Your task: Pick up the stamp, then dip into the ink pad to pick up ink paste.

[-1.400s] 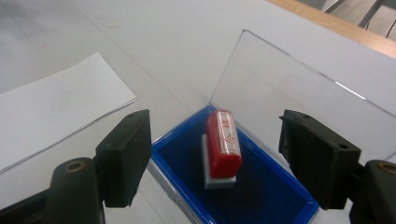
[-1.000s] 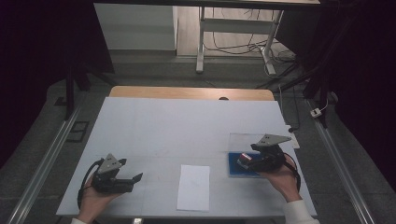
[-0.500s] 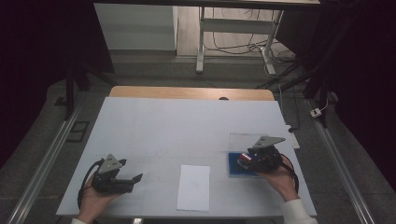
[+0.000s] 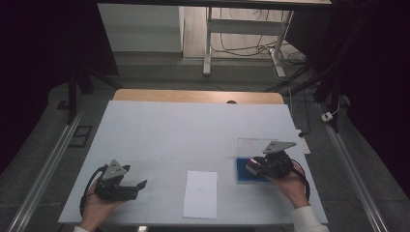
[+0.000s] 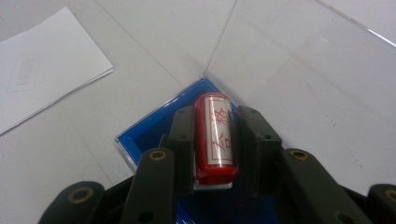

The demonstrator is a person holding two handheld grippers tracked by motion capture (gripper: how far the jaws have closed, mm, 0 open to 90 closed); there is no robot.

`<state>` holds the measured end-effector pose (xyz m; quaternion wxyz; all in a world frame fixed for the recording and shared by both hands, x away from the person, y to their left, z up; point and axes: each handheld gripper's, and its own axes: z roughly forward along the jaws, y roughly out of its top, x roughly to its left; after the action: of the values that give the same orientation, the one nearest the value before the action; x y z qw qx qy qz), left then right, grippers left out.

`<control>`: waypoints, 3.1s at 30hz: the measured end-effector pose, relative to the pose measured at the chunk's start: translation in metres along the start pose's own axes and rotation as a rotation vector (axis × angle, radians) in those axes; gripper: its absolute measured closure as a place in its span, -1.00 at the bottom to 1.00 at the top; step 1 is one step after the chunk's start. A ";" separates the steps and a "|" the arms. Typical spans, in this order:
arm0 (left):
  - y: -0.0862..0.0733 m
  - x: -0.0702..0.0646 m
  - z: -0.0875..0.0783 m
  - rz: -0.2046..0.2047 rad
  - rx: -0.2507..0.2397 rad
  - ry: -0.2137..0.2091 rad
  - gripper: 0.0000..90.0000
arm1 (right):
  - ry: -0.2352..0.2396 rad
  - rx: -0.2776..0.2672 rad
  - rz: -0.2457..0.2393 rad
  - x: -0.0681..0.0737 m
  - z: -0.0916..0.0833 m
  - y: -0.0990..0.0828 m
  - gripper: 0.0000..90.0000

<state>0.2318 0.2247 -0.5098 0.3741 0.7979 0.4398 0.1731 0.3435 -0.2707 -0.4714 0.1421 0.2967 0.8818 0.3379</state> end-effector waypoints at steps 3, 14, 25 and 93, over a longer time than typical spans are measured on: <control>0.000 0.000 0.000 -0.002 -0.002 -0.001 -0.63 | 0.004 0.003 0.000 0.000 0.000 0.000 0.55; -0.001 0.001 0.000 0.000 0.004 -0.002 -0.63 | -0.023 0.000 -0.020 0.001 -0.001 0.000 0.55; -0.001 0.001 0.000 0.004 0.002 0.000 -0.63 | -0.021 0.002 -0.020 0.002 -0.001 0.000 0.56; -0.003 0.002 0.002 0.023 0.011 0.002 -0.60 | -0.030 0.004 -0.040 0.000 -0.022 0.010 0.56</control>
<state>0.2319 0.2264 -0.5132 0.3672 0.8048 0.4320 0.1757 0.3379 -0.2767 -0.4486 0.1614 0.2842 0.8860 0.3290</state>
